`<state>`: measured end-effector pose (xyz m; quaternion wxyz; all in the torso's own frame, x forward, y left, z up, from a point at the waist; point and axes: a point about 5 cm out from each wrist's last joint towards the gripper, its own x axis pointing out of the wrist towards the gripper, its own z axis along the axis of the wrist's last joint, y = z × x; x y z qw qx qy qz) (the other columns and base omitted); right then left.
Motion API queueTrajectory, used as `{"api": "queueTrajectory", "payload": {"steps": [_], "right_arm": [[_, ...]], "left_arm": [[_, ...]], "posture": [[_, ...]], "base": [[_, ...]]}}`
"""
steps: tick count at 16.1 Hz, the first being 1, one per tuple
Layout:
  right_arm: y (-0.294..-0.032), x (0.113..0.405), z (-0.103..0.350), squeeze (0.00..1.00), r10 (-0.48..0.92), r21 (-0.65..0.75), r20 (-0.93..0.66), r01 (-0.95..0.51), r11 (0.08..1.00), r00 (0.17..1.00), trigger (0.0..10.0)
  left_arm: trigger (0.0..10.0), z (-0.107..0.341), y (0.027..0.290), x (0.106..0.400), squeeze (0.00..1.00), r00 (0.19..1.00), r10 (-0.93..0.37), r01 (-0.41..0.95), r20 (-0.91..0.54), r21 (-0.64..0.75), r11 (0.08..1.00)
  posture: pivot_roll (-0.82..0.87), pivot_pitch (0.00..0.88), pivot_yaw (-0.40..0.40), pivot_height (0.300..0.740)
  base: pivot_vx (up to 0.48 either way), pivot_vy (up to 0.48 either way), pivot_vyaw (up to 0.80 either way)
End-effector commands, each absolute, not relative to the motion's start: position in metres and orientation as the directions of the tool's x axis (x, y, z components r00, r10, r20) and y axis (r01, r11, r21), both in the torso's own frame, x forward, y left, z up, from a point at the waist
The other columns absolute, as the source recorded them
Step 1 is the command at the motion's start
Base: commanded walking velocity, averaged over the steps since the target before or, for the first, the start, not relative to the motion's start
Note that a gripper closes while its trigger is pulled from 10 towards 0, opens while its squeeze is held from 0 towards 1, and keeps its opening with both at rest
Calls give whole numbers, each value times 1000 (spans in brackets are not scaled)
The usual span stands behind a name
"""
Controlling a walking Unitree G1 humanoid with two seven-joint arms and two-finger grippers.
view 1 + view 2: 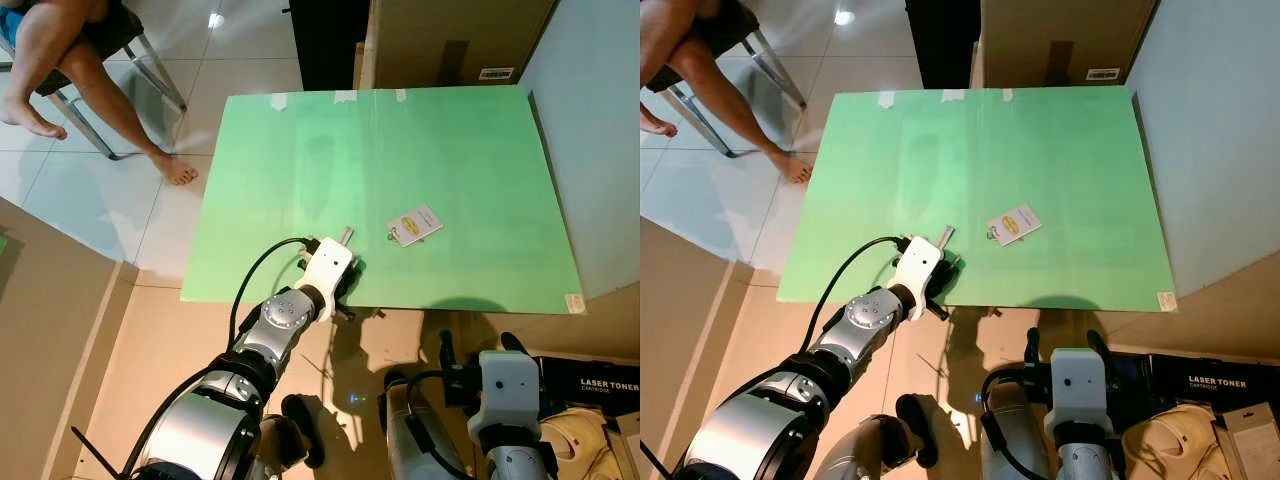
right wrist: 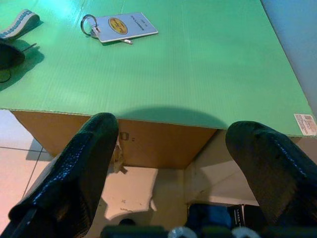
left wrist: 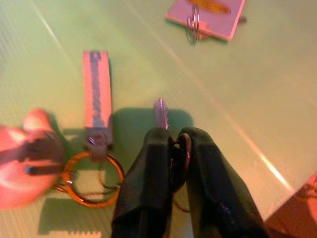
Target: Hang keys on a hook
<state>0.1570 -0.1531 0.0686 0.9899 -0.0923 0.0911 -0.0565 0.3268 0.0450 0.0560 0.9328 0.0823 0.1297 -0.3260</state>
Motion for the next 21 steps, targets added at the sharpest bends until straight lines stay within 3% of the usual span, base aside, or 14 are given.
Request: {"api": "queueTrajectory", "payload": {"steps": [1,4,10,15,21], "right_arm": [[-152,152,66,0,-132,-198,-187,95,976,973,10000],[-153,153,66,0,-135,-201,-185,97,975,973,10000],[-153,162,64,0,-129,-200,-176,93,975,976,10000],[-155,172,65,0,-120,-201,-156,88,976,980,10000],[-165,202,69,0,-112,-185,-107,91,978,988,10000]], "left_arm": [[0,54,46,325,0,745,-595,636,-302,51,770],[0,72,46,335,0,759,-613,634,-218,34,773],[0,154,51,371,0,795,-604,598,59,87,797],[0,174,69,385,0,830,-553,545,67,106,832],[0,205,88,391,0,825,-534,527,184,87,845]], "posture": [[-462,306,167,740],[-463,300,168,740],[-434,266,174,740],[-427,229,170,740],[-353,156,139,740]], "base": [[0,0,0],[0,0,0],[0,0,0],[0,0,0],[0,0,0]]}}
